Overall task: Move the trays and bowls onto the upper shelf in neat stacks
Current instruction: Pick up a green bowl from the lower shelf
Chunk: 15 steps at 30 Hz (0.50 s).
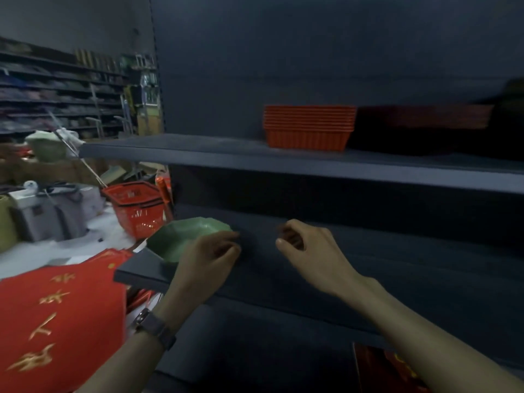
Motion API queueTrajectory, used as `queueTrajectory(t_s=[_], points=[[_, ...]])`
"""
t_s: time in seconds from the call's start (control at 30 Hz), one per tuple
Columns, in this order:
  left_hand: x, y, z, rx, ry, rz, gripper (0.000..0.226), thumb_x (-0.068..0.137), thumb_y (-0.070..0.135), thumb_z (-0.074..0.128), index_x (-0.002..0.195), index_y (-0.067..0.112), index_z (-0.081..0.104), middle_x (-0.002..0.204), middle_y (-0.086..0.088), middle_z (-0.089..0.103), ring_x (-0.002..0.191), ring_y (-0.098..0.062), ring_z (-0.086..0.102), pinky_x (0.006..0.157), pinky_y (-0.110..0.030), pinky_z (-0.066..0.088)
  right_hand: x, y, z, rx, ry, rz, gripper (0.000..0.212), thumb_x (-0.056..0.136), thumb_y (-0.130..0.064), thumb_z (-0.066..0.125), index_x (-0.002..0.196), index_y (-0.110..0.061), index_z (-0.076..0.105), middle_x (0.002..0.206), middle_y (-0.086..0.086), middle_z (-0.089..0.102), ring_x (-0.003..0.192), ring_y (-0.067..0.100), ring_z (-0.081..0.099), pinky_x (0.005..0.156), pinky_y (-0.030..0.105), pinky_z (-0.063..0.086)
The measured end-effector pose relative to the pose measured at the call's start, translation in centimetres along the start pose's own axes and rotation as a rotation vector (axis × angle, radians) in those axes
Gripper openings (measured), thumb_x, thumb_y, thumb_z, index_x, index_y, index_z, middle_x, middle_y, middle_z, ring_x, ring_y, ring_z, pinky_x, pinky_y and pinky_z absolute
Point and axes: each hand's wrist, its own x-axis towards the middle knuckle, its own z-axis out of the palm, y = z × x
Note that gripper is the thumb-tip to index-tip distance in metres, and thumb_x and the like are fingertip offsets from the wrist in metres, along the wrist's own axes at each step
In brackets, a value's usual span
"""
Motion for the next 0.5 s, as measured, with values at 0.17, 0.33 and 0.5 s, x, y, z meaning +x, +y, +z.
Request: queueTrajectory(t_s=[0.17,0.33,0.5], points=[[0.4,-5.9,-1.0,0.040,-0.015,-0.157,0.026,0.094,0.020,0.073,0.117,0.027,0.079,0.093,0.012,0.079,0.095,-0.005,0.072,0.072,-0.005,0.044,2.4,2.2,5.7,0.070,-0.127,0.112,0.039,0.095,-0.030,0.057,0.133,-0.032,0.063,0.114,-0.011,0.071,0.102,0.002,0.065,0.086,0.015,0.049],[1.4,-10.8,-1.9,0.064,0.011,-0.281,0.048,0.076,0.034,0.060,0.119,0.025,0.079,0.103,0.002,0.079,0.104,-0.019,0.072,0.085,-0.028,0.053,4.6,3.9,11.1,0.061,-0.186,0.129,0.038,0.102,-0.033,0.062,0.140,-0.035,0.057,0.113,-0.014,0.069,0.104,0.003,0.065,0.099,0.028,0.055],[3.2,-15.1,-2.1,0.099,0.085,-0.366,0.041,0.092,0.008,0.060,0.130,0.018,0.072,0.094,-0.009,0.078,0.099,-0.036,0.074,0.078,-0.032,0.051,6.8,4.9,15.8,0.068,-0.240,0.155,0.050,0.101,-0.037,0.062,0.149,-0.038,0.049,0.131,-0.006,0.066,0.119,0.012,0.064,0.107,0.037,0.053]])
